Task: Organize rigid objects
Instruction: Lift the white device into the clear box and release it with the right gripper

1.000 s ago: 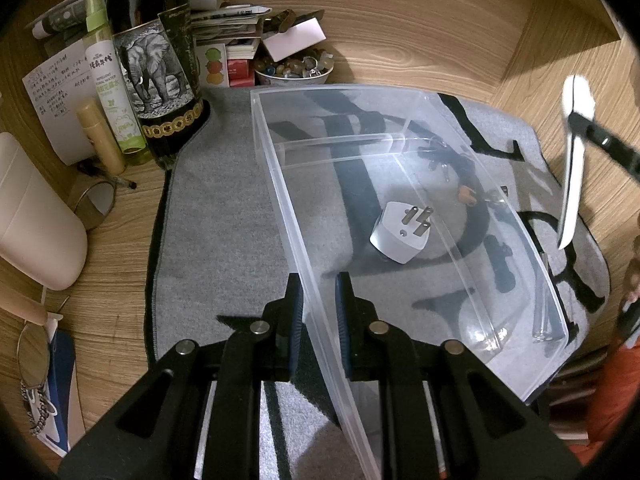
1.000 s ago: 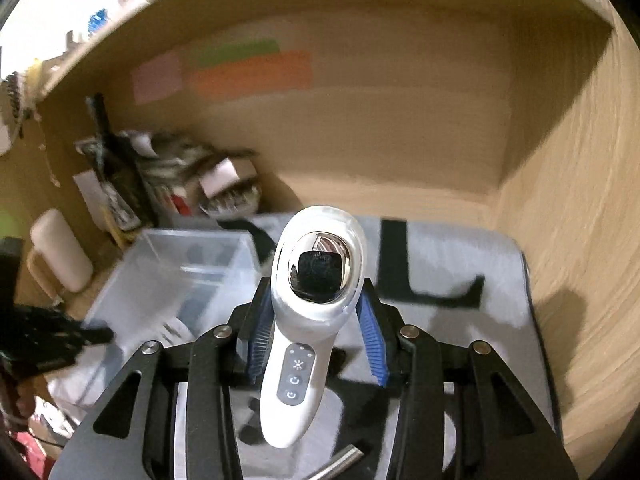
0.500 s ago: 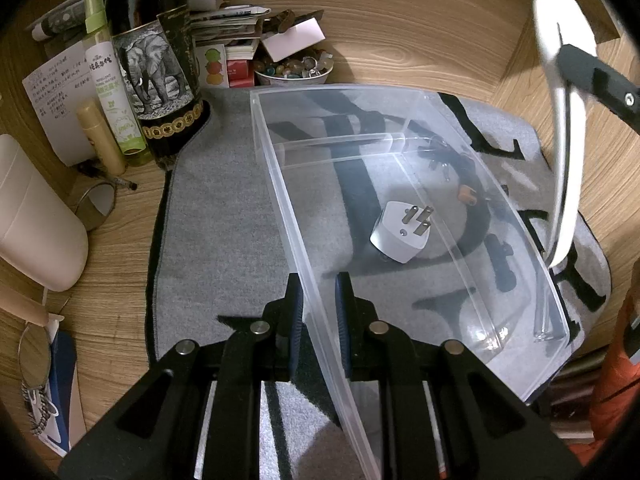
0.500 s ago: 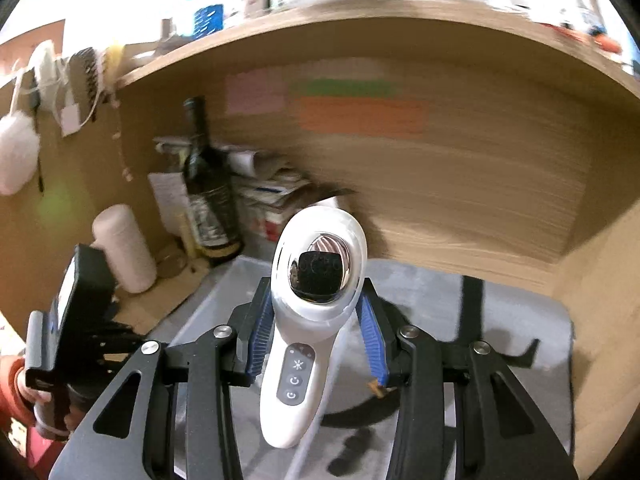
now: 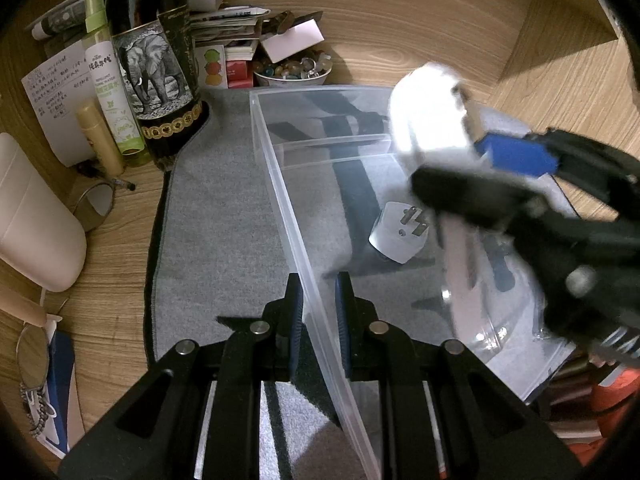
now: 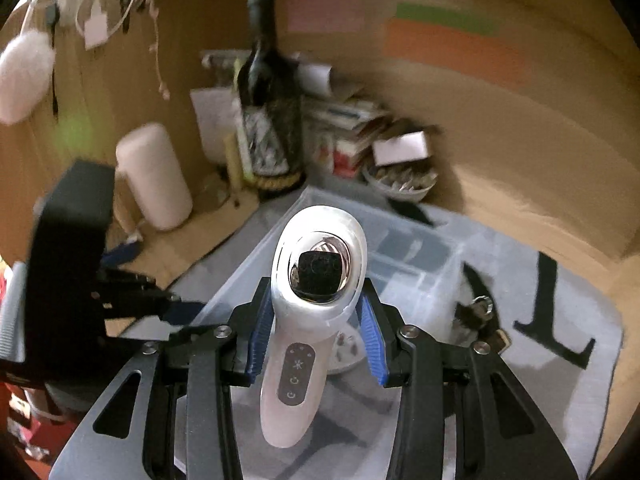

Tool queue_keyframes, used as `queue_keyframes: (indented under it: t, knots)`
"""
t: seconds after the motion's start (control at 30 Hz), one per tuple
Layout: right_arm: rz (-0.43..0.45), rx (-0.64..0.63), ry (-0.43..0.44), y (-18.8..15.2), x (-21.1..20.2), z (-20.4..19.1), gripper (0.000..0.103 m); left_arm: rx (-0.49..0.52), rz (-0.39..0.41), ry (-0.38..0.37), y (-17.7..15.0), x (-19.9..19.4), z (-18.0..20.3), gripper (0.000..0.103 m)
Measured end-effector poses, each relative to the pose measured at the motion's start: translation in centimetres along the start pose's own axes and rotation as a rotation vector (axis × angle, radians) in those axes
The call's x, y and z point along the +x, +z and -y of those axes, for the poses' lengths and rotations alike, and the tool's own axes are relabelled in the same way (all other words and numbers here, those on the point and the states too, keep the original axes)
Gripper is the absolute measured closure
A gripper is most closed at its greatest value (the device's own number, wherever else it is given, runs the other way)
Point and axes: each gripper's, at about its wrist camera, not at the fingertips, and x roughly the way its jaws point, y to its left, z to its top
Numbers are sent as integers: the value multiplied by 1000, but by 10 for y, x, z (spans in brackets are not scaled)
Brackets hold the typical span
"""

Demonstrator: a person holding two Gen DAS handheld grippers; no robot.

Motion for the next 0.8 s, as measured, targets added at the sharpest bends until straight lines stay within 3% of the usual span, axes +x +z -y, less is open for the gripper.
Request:
queue_keyframes:
  t: [0.27,0.8]
  knots:
    - [-121,-56,25,-3,28,-10,65,3,3,-1,-1,0,1,87]
    - [-223,18,74,-3,51,1,63,9,2,5,-2,1,3,87]
